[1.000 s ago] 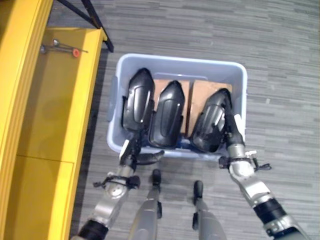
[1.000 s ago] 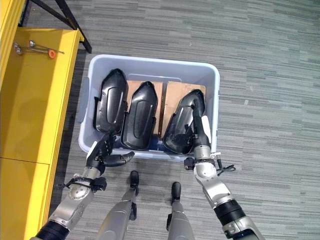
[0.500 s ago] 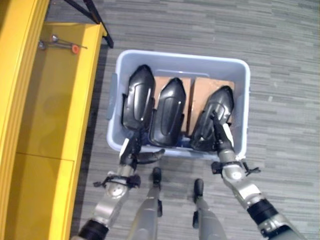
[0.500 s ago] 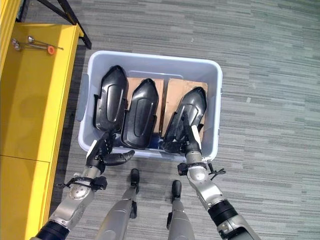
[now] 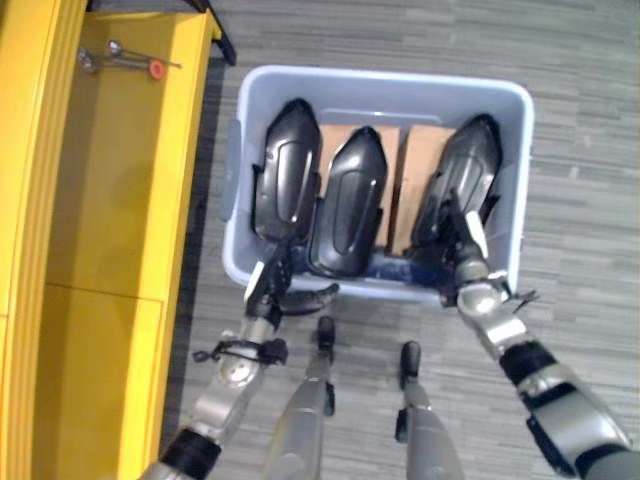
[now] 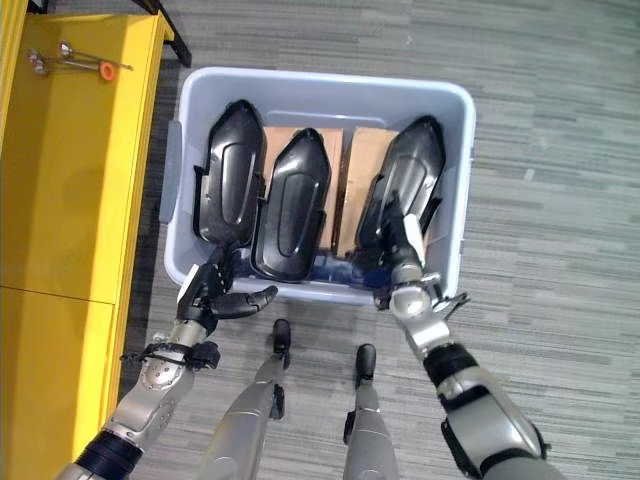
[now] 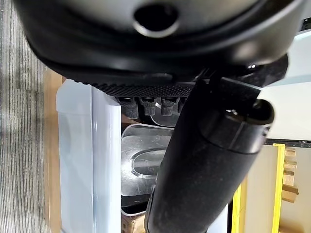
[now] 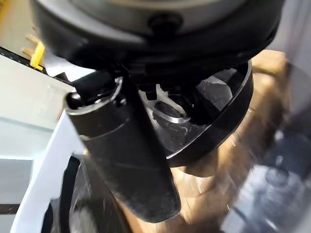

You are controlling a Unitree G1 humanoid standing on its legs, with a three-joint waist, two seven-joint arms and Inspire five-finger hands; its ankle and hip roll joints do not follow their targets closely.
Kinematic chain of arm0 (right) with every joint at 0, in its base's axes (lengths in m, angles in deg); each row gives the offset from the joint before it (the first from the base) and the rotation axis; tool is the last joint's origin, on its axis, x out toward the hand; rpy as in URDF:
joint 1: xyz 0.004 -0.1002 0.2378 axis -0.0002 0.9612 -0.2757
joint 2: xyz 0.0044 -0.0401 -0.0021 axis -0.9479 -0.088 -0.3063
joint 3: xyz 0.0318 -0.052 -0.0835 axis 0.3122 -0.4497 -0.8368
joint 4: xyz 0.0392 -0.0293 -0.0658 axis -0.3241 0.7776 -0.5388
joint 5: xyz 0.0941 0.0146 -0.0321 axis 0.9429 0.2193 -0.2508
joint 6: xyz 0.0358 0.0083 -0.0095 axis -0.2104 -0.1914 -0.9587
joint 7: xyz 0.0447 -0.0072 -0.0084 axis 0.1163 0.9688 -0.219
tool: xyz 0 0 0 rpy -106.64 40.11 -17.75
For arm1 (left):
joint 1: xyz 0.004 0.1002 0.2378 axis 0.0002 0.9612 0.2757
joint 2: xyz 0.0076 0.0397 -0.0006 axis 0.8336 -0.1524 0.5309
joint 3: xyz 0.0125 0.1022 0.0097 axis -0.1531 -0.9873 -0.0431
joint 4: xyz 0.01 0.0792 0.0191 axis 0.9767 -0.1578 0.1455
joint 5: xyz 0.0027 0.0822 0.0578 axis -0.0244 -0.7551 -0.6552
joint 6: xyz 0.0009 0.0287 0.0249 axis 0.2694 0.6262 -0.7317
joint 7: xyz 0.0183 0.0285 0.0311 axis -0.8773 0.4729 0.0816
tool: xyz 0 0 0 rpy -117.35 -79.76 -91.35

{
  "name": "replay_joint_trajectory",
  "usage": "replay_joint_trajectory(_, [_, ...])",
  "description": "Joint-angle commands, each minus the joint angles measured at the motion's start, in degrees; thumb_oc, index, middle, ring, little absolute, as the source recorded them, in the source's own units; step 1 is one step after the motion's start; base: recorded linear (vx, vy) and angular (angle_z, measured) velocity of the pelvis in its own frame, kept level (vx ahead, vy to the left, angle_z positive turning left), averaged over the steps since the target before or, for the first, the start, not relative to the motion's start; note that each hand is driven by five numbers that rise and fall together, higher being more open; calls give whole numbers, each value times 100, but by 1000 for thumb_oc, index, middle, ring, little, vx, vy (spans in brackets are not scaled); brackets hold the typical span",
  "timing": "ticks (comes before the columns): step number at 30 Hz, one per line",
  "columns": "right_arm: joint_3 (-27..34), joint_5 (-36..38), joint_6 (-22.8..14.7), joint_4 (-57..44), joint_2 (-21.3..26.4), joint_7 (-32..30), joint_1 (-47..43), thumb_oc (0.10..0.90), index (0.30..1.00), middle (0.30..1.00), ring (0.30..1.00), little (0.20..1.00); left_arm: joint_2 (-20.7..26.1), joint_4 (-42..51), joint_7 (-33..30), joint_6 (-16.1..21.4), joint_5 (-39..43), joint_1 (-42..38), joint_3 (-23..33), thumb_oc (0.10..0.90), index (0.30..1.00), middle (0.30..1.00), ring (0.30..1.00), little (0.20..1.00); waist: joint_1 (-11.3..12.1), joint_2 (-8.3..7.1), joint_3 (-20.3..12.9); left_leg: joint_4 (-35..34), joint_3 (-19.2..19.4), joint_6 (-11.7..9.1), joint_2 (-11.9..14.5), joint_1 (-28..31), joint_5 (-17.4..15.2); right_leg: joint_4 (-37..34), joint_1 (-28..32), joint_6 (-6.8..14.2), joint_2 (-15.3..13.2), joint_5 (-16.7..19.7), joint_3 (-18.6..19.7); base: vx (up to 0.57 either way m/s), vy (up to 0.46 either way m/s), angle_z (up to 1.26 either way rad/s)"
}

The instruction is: Move parts from the plastic box to the shelf.

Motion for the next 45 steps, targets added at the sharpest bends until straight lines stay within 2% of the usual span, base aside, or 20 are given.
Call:
replay_joint_trajectory(1, [-53, 319, -41, 192, 261, 74, -332, 900, 1000, 1000, 1000, 1000, 290, -111, 23, -92, 182, 434, -204, 900, 1000, 1000, 1000, 1000, 176, -109, -39, 667, 293, 2, -122, -284, -480, 584, -262, -18, 20, 89, 222, 0, 0, 0])
replay_joint_trajectory(4, [-229, 176, 24, 882, 460, 181, -791, 900, 1000, 1000, 1000, 1000, 267, -147, -28, -26, 201, 337, -127, 900, 1000, 1000, 1000, 1000, 216, -34, 45, 662, 317, 0, -121, -360, -467, 664, -404, -30, 56, 77, 249, 6, -6, -2])
replay_joint_trajectory(12, [-466, -330, 79, 601, 875, 153, -961, 900, 1000, 1000, 1000, 1000, 249, -144, 11, -30, 165, 296, -132, 900, 1000, 1000, 1000, 1000, 128, -45, 48, 605, 339, 5, -128, -323, -492, 666, -406, -49, 86, 16, 293, 21, 3, -1])
replay_joint_trajectory(15, [-148, -728, 76, -1000, 1189, -33, -405, 900, 1000, 1000, 1000, 1000, 239, -139, -10, -83, 120, 329, -43, 900, 1000, 1000, 1000, 1000, -38, -151, 26, 586, 344, 16, -103, -311, -507, 674, -420, -59, 106, -10, 318, 32, -8, -6])
replay_joint_trajectory(16, [-147, -729, 77, -1001, 1189, -33, -403, 900, 1000, 1000, 1000, 1000, 239, -139, -10, -83, 120, 329, -44, 900, 1000, 1000, 1000, 1000, -36, -152, 20, 585, 345, 16, -103, -316, -505, 674, -426, -60, 106, -9, 318, 29, -24, -4])
replay_joint_trajectory(17, [94, -993, 95, -1669, 1279, -114, -21, 900, 1000, 1000, 1000, 1000, 223, -159, -26, -111, 101, 358, 22, 900, 1000, 1000, 1000, 1000, -107, -192, 36, 593, 342, 24, -102, -284, -542, 676, -396, -60, 103, -31, 307, 0, 0, 0])
replay_joint_trajectory(18, [106, -997, 103, -1682, 1281, -113, -8, 900, 1000, 1000, 1000, 1000, 226, -159, -26, -111, 101, 356, 17, 900, 1000, 1000, 1000, 1000, -99, -195, 12, 581, 344, 24, -100, -310, -519, 671, -427, -61, 105, -15, 310, 39, -33, 0])
replay_joint_trajectory(19, [433, -1175, 59, -2240, 1317, -176, 411, 900, 1000, 1000, 1000, 1000, 207, -169, -55, -131, 53, 382, 90, 900, 1000, 1000, 1000, 1000, -170, -212, 27, 585, 332, 30, -102, -280, -552, 680, -393, -59, 101, -50, 301, 0, 0, 0])
replay_joint_trajectory(22, [717, -1312, 35, -2580, 1255, -235, 779, 900, 1000, 1000, 1000, 1000, 197, -145, -58, -140, 30, 418, 135, 900, 1000, 1000, 1000, 1000, -195, -223, -9, 580, 323, 40, -108, -303, -543, 690, -424, -59, 98, -43, 300, 0, 0, 0])
replay_joint_trajectory(25, [1189, -1591, -35, -3395, 1128, -253, 1526, 900, 1000, 1000, 1000, 1000, 184, -122, -64, -159, -50, 487, 257, 900, 1000, 1000, 1000, 1000, -279, -238, -11, 620, 312, 52, -111, -311, -588, 708, -408, -60, 91, -89, 313, 11, -5, 0])
replay_joint_trajectory(29, [1450, -1782, -138, -3863, 962, -350, 1956, 900, 1000, 1000, 1000, 1000, 196, -85, -94, -167, -147, 563, 326, 900, 1000, 1000, 1000, 1000, -318, -255, -23, 647, 299, 65, -112, -326, -613, 705, -404, -56, 92, -101, 312, 0, 0, 0])
replay_joint_trajectory(38, [1535, -2298, -136, -4247, 792, -533, 2339, 900, 1000, 1000, 1000, 1000, 202, -80, -175, -130, -256, 613, 403, 900, 1000, 1000, 1000, 1000, -366, -274, -44, 660, 307, 77, -118, -350, -643, 714, -435, -57, 92, -104, 351, 0, 0, 0])
replay_joint_trajectory(45, [1364, -2723, -38, -4260, 789, -700, 2197, 900, 1000, 1000, 1000, 1000, 211, -39, -253, -94, -256, 579, 408, 900, 1000, 1000, 1000, 1000, -354, -267, -49, 675, 288, 86, -127, -386, -646, 713, -458, -64, 103, -108, 360, 0, 0, 0])
